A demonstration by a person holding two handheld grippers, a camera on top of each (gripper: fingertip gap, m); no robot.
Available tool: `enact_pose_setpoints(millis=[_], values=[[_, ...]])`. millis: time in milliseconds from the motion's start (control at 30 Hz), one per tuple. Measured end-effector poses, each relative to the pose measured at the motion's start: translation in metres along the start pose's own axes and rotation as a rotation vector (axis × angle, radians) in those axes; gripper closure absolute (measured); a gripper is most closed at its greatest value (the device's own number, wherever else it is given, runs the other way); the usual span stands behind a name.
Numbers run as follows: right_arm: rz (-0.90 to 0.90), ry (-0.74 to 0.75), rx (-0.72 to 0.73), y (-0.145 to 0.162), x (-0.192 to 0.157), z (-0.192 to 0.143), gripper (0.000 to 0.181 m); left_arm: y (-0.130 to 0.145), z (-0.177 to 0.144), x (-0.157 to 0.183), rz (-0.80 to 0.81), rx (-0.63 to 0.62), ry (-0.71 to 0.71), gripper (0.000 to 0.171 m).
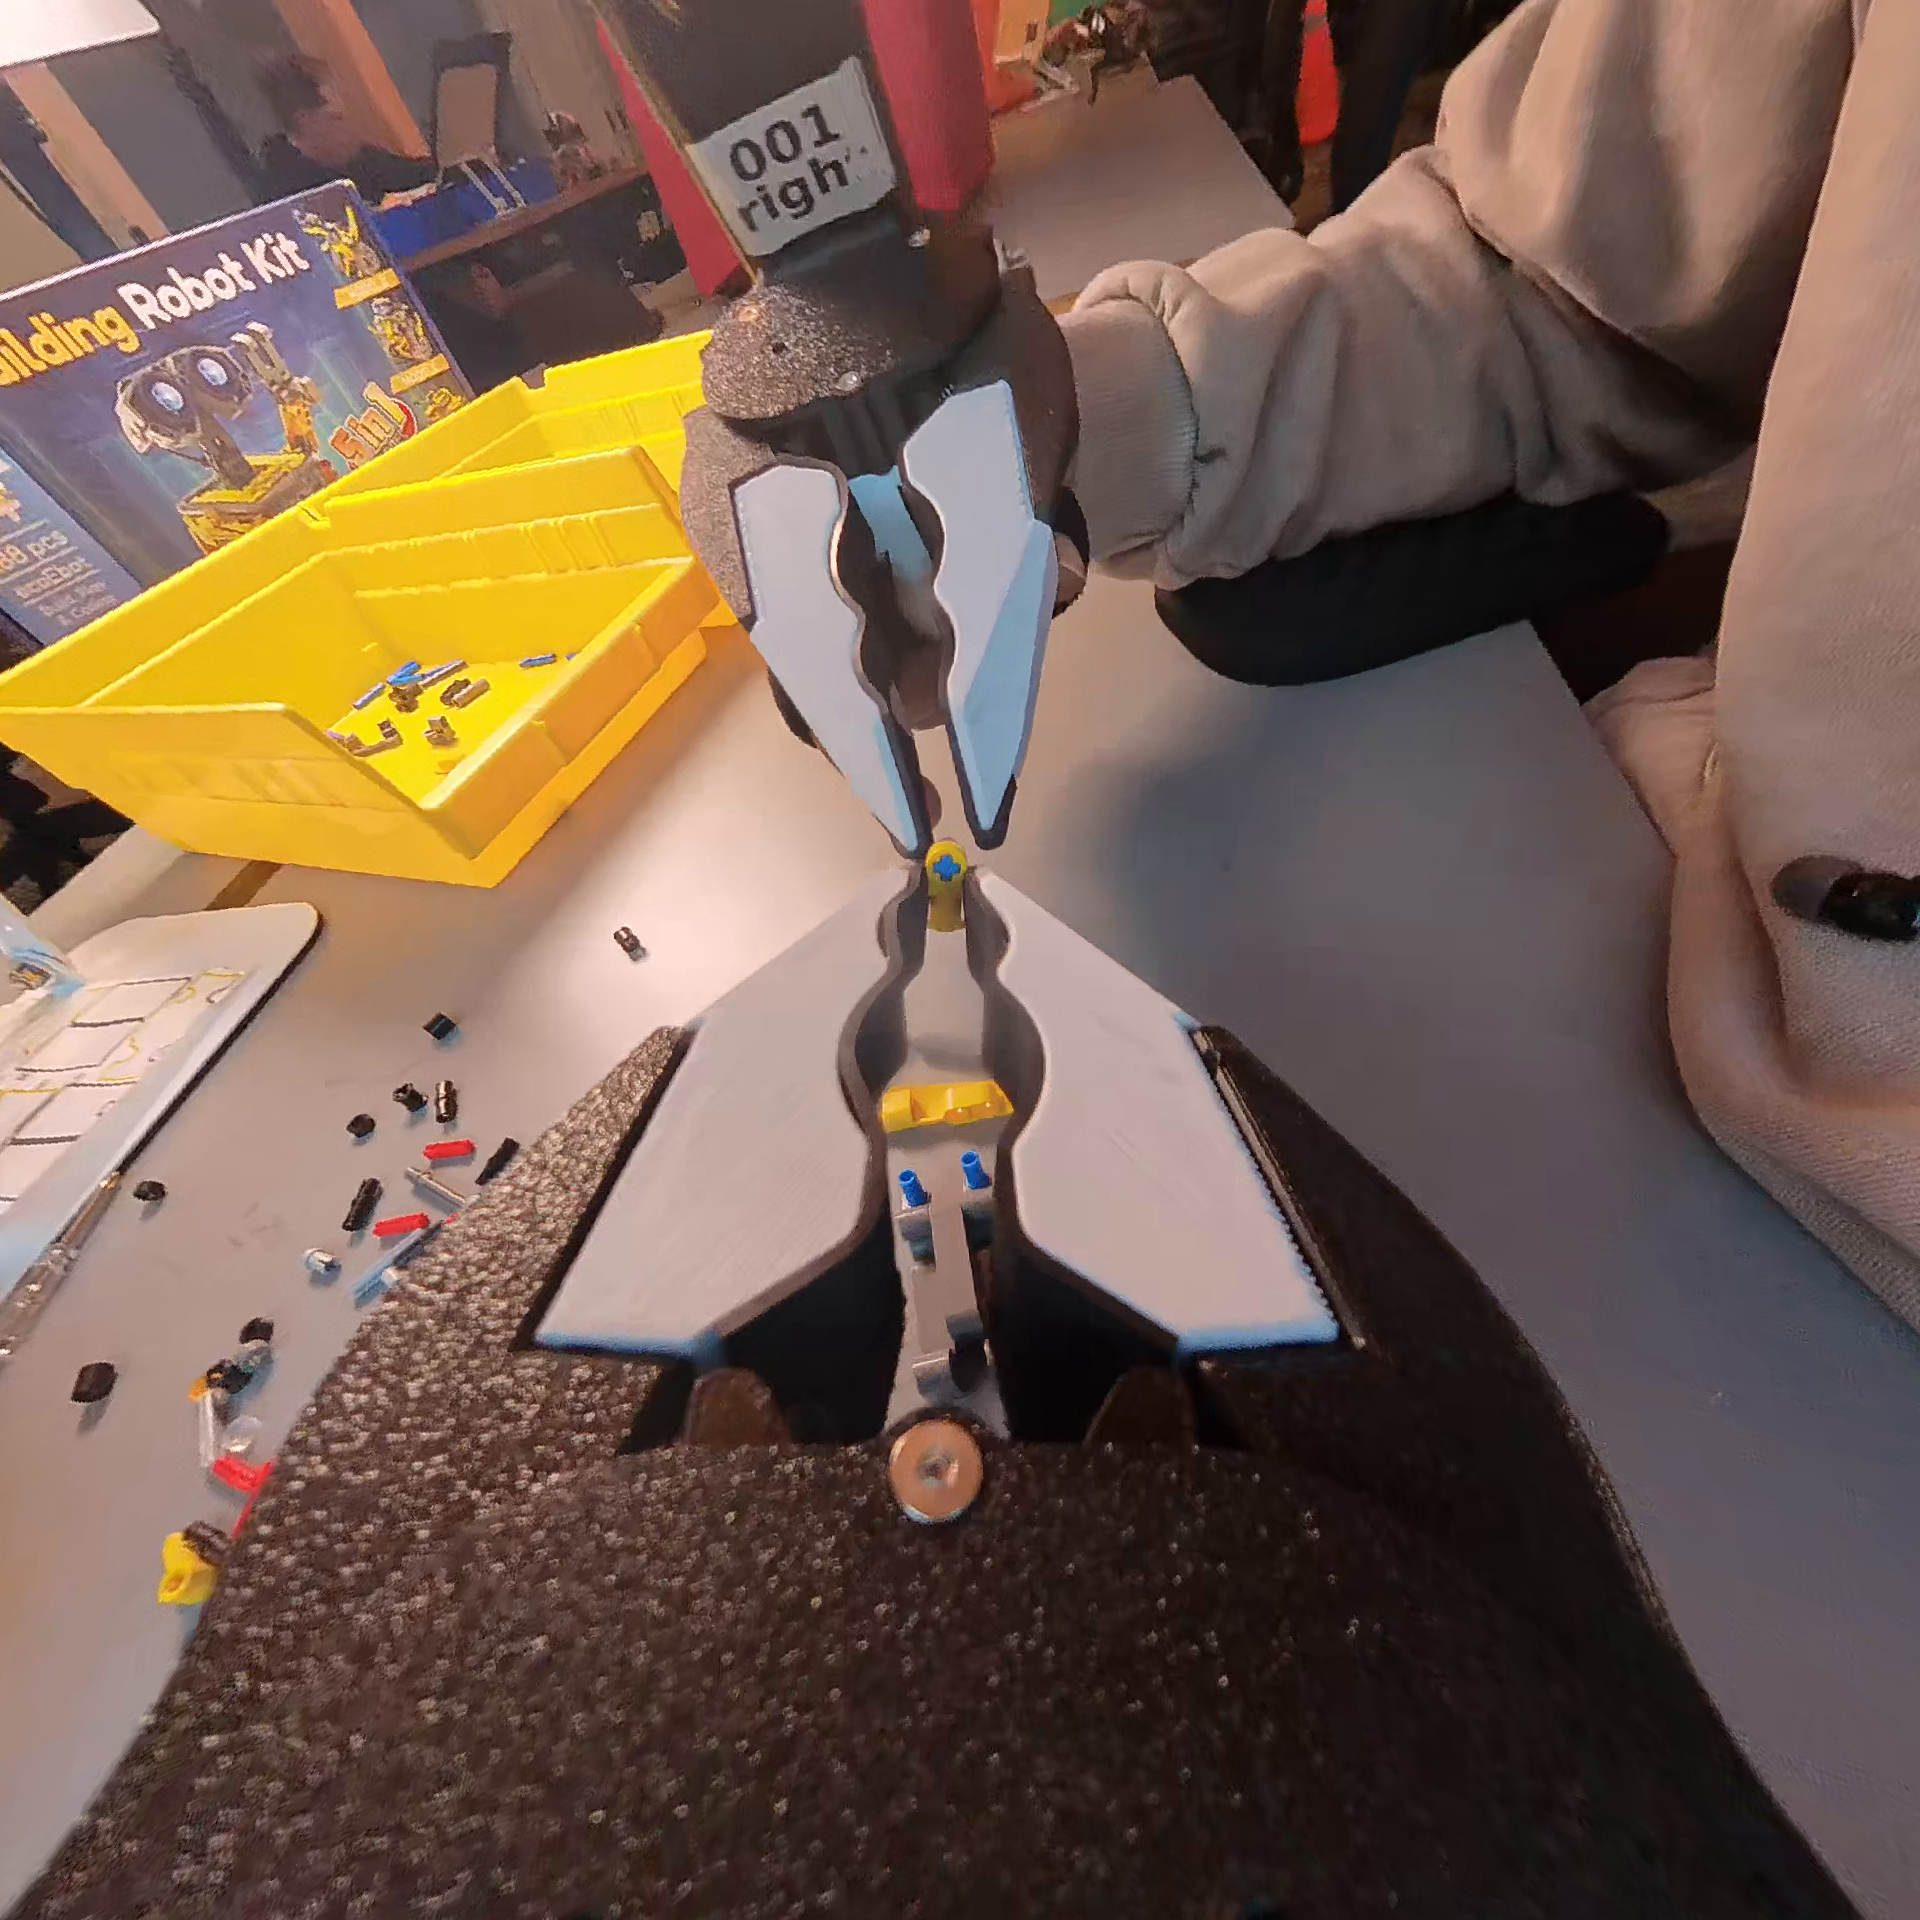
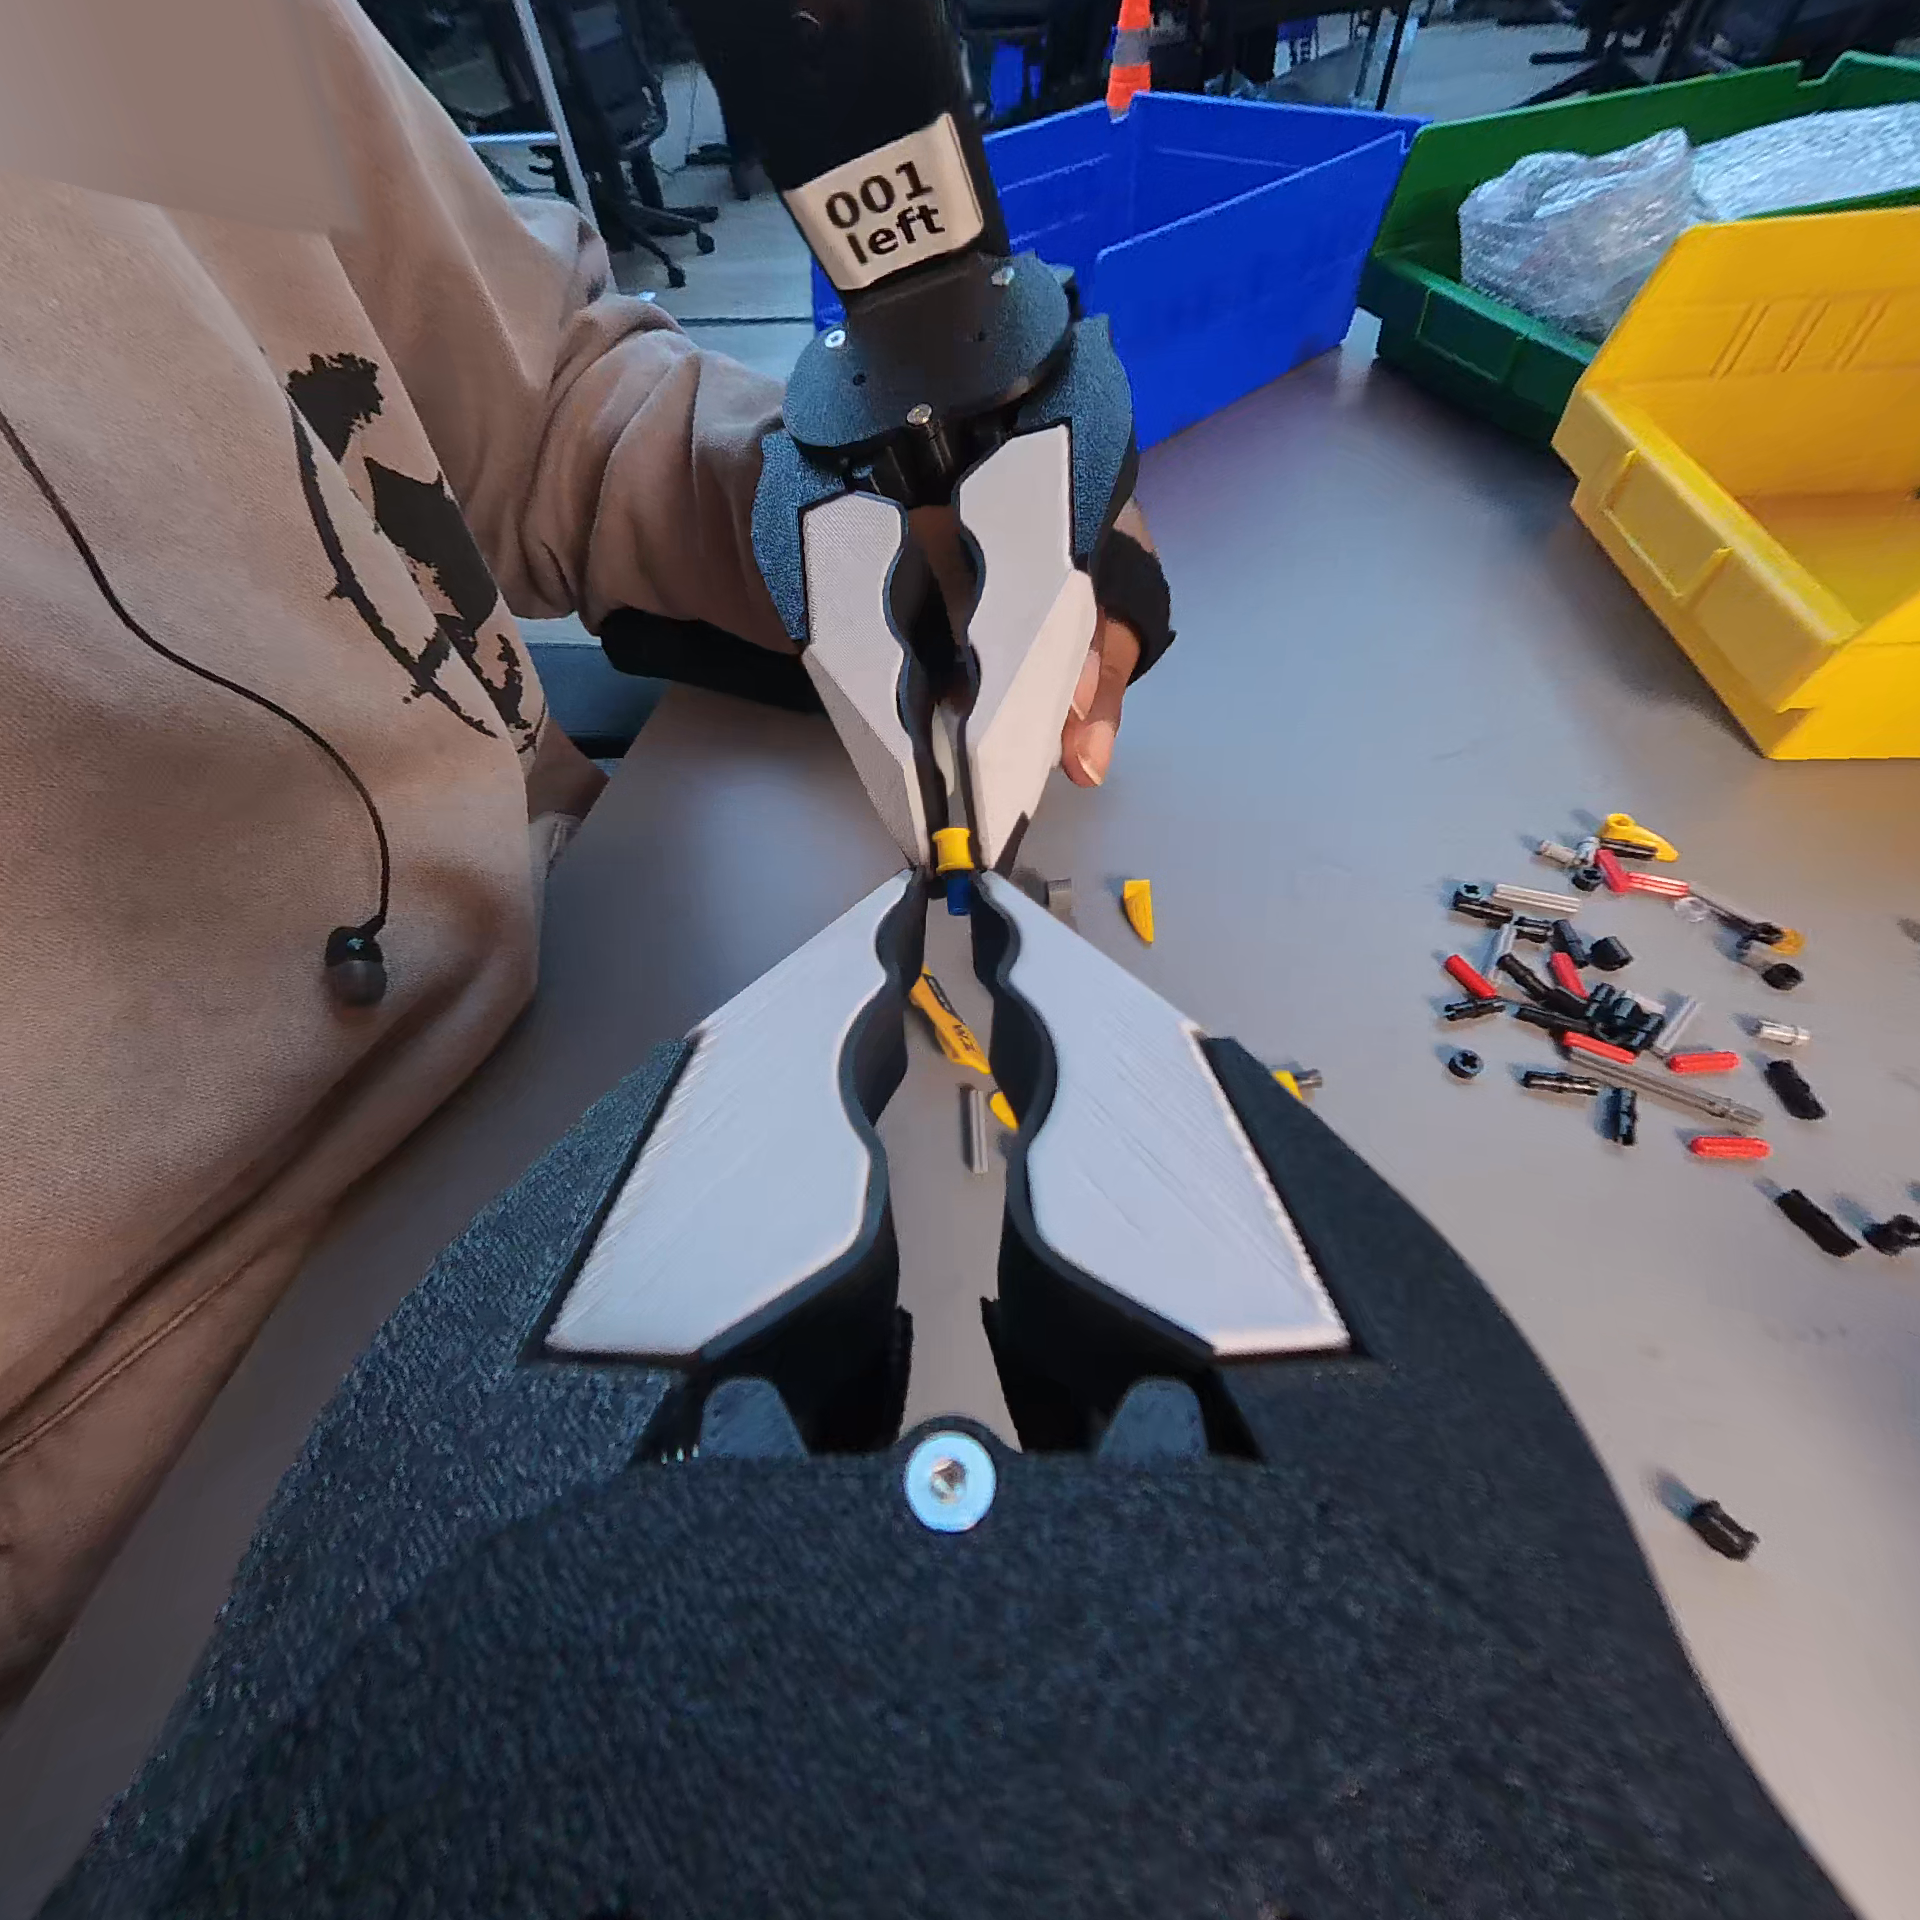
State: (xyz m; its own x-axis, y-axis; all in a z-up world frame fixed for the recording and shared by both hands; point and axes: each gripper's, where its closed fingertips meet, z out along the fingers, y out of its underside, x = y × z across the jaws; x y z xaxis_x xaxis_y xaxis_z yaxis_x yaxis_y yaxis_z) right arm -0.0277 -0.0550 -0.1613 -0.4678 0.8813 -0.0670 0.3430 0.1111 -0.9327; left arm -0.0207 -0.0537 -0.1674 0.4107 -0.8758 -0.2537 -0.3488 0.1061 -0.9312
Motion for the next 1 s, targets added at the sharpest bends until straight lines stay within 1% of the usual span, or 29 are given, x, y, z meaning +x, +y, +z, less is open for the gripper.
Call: enact_pose_setpoints(millis=[333,400,533,667,767,867,1000], values=[[0.057,-0.038,-0.018,0.008,0.0,0.0,0.173,0.002,0.002,0.001,0.156,-0.043,-0.07,0.165],[0.079,-0.063,-0.011,0.009,-0.002,0.001,0.173,-0.001,0.001,0.001,0.18,-0.036,-0.081,0.165],[0.134,-0.133,0.066,0.003,-0.007,0.002,0.175,-0.003,0.001,0.004,0.23,-0.034,-0.088,0.165],[0.175,-0.201,0.077,0.005,-0.012,0.002,0.177,-0.004,0.002,0.009,0.266,-0.042,-0.076,0.165],[0.176,-0.259,0.087,0.004,-0.019,0.001,0.179,-0.007,0.002,0.014,0.278,-0.034,-0.054,0.165],[0.182,-0.316,0.129,-0.002,-0.025,-0.002,0.18,-0.015,-0.001,0.017,0.267,-0.017,-0.031,0.165],[0.185,-0.359,0.187,-0.014,-0.028,-0.005,0.18,-0.027,-0.007,0.016,0.173,0.019,-0.013,0.166]])
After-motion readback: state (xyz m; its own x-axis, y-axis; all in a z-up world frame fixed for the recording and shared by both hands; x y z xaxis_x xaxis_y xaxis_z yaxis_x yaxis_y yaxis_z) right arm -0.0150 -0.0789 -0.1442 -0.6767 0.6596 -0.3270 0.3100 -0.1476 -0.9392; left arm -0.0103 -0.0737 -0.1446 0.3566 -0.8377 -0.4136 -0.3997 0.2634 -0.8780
